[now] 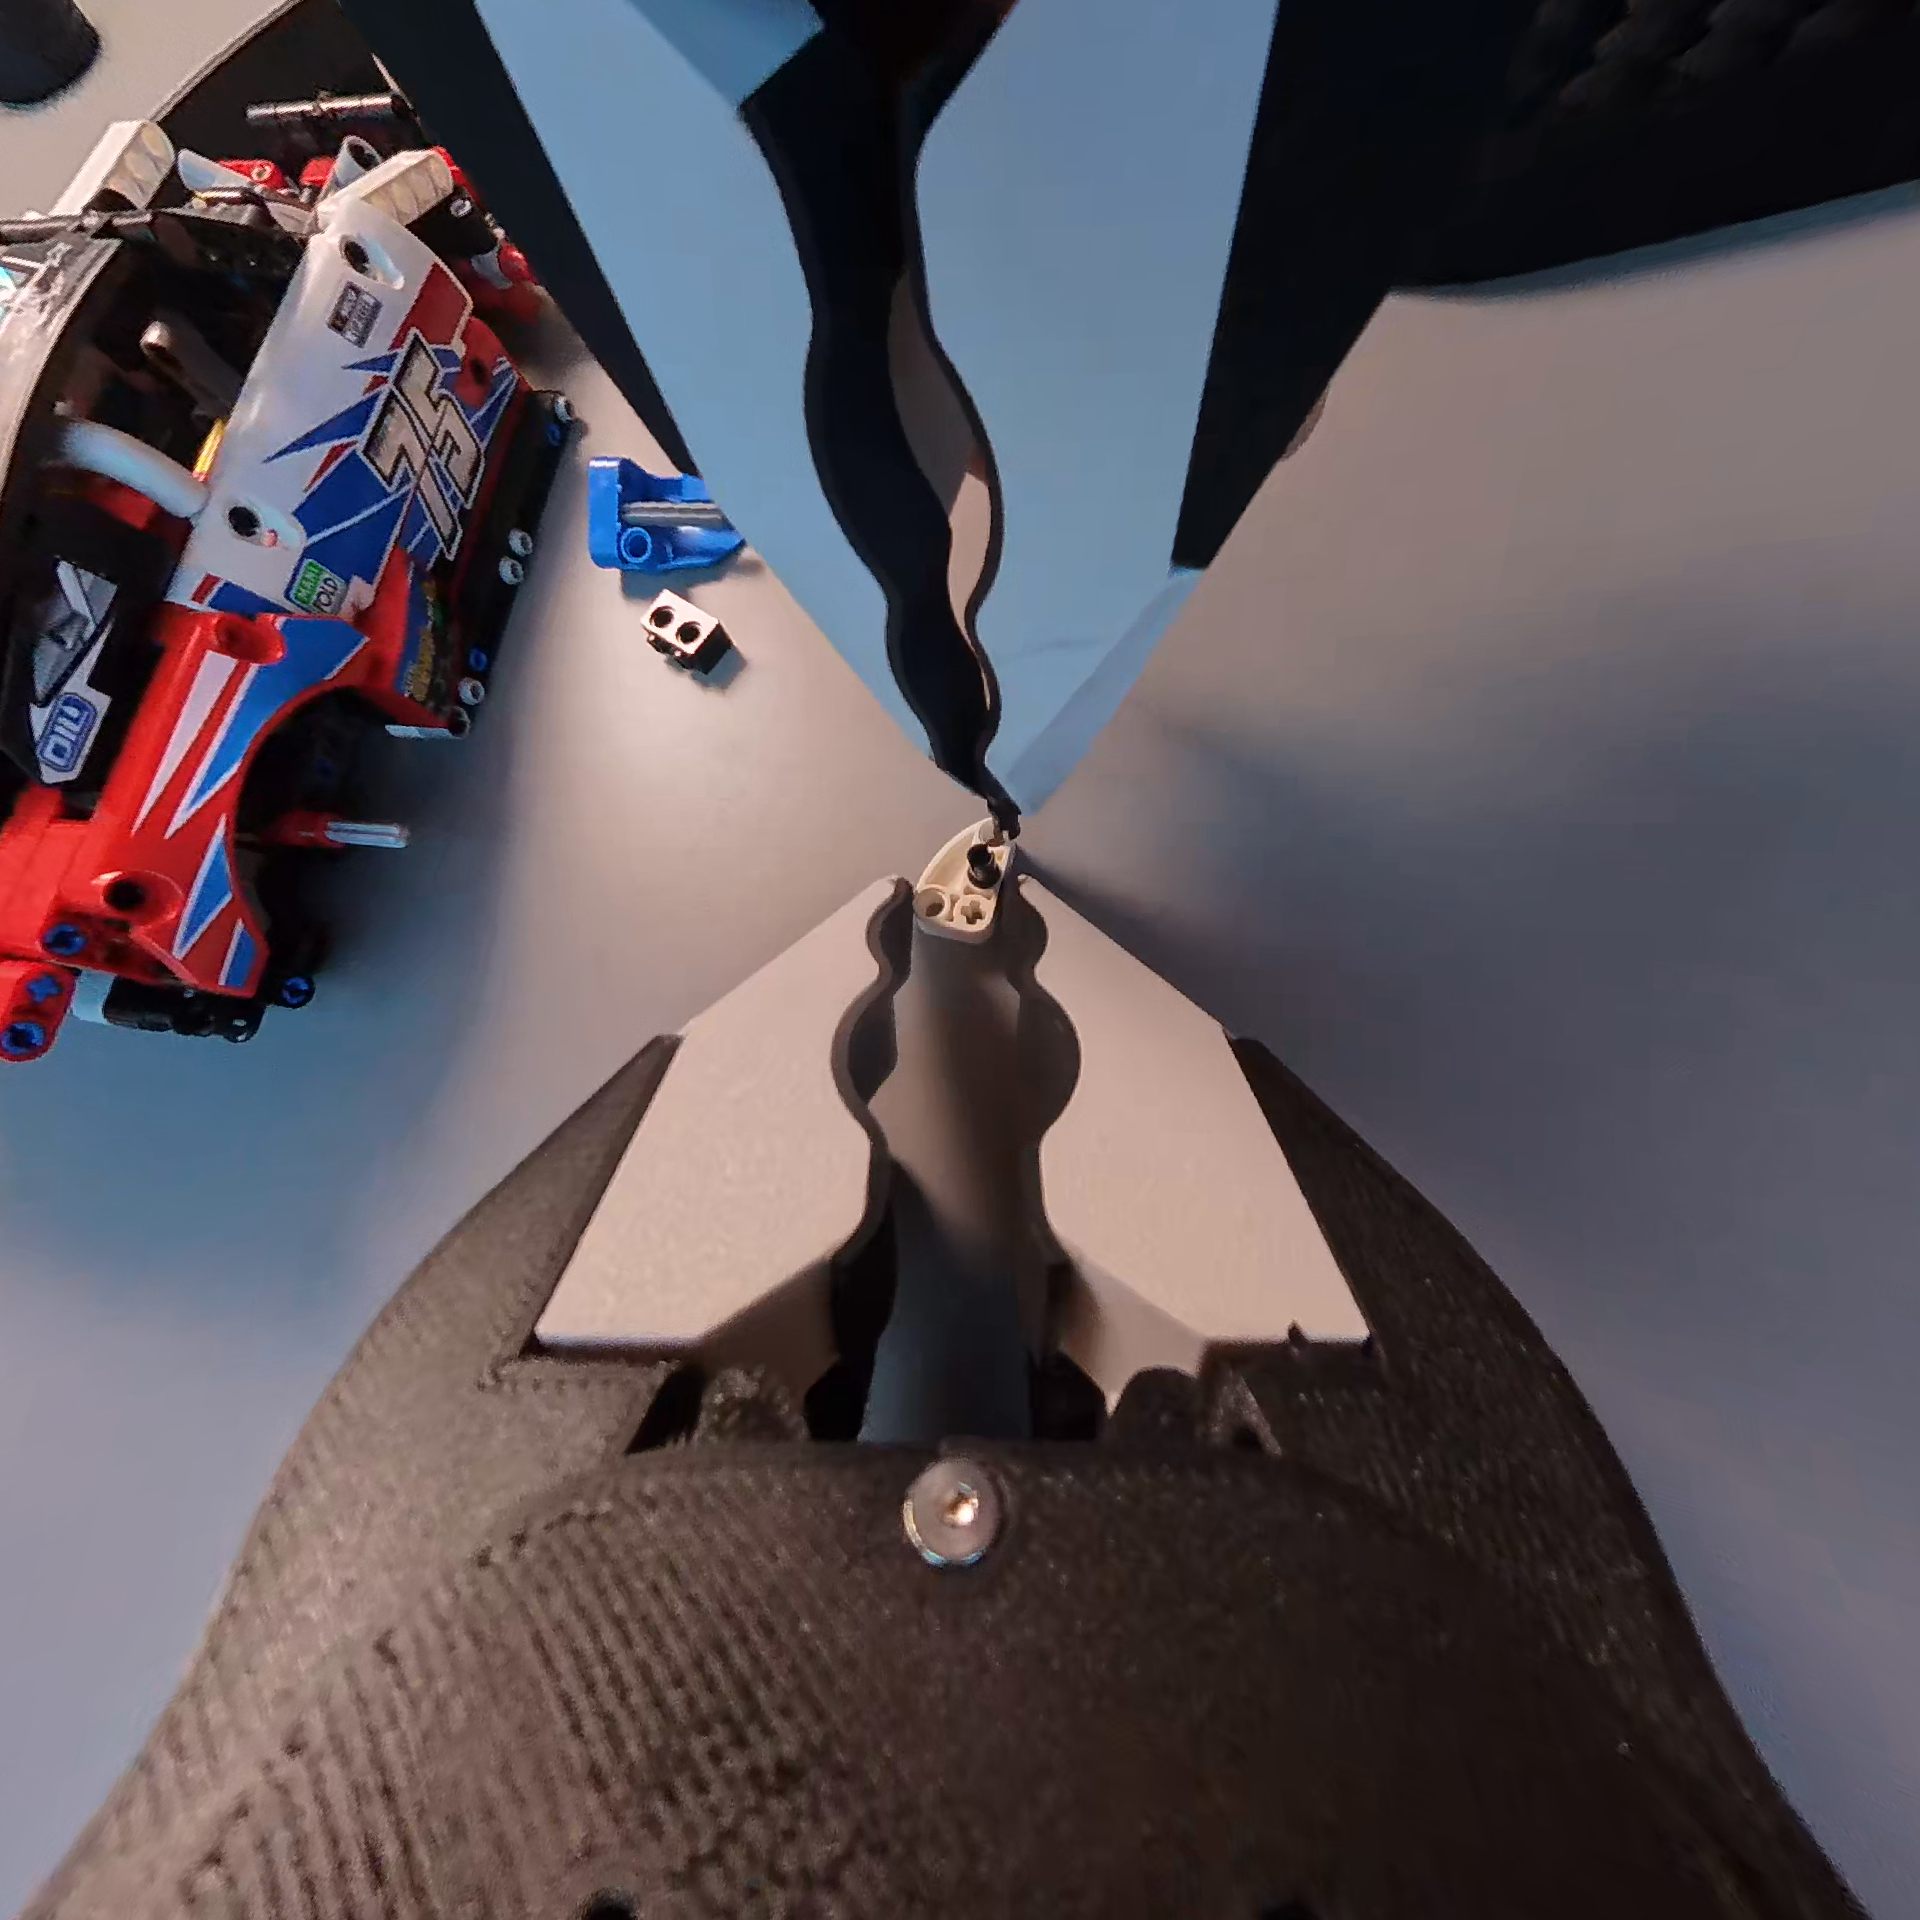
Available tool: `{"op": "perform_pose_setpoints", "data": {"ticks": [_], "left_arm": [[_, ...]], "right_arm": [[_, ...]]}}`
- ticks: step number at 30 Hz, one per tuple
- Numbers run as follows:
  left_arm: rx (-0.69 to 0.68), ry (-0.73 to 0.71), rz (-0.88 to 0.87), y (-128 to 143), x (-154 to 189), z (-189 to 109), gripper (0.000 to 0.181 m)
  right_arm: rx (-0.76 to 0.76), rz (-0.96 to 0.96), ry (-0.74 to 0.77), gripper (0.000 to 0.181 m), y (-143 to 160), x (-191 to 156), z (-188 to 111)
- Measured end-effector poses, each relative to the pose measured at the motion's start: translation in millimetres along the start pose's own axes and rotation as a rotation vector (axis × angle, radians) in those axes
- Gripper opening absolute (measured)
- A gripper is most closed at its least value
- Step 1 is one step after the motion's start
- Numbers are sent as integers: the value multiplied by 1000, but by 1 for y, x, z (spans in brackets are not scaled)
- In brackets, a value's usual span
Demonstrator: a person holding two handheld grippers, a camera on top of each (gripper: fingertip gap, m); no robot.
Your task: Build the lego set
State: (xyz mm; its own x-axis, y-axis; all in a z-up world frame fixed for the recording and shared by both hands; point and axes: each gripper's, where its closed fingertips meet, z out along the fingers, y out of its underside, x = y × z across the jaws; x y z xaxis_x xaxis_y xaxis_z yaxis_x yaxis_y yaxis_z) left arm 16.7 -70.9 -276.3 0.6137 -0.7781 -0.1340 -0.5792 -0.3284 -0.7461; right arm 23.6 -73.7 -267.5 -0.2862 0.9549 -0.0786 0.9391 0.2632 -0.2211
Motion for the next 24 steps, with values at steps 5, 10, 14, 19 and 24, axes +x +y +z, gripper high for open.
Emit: {"op": "perform_pose_setpoints", "data": {"ticks": [5,10,14,19,24], "left_arm": [[6,-25,-3,0,-2,0,15],[10,-48,9,-1,-4,1,15],[12,-64,19,-1,-5,1,15],[18,-78,29,-2,-6,2,15],[20,-88,35,-2,-7,2,14]], "right_arm": [[2,67,-12,1,-1,3,0],[-7,117,-6,1,-2,7,-1],[-25,128,14,1,-1,8,0],[-45,151,30,1,-1,9,0],[-55,168,48,0,-3,11,1]]}}
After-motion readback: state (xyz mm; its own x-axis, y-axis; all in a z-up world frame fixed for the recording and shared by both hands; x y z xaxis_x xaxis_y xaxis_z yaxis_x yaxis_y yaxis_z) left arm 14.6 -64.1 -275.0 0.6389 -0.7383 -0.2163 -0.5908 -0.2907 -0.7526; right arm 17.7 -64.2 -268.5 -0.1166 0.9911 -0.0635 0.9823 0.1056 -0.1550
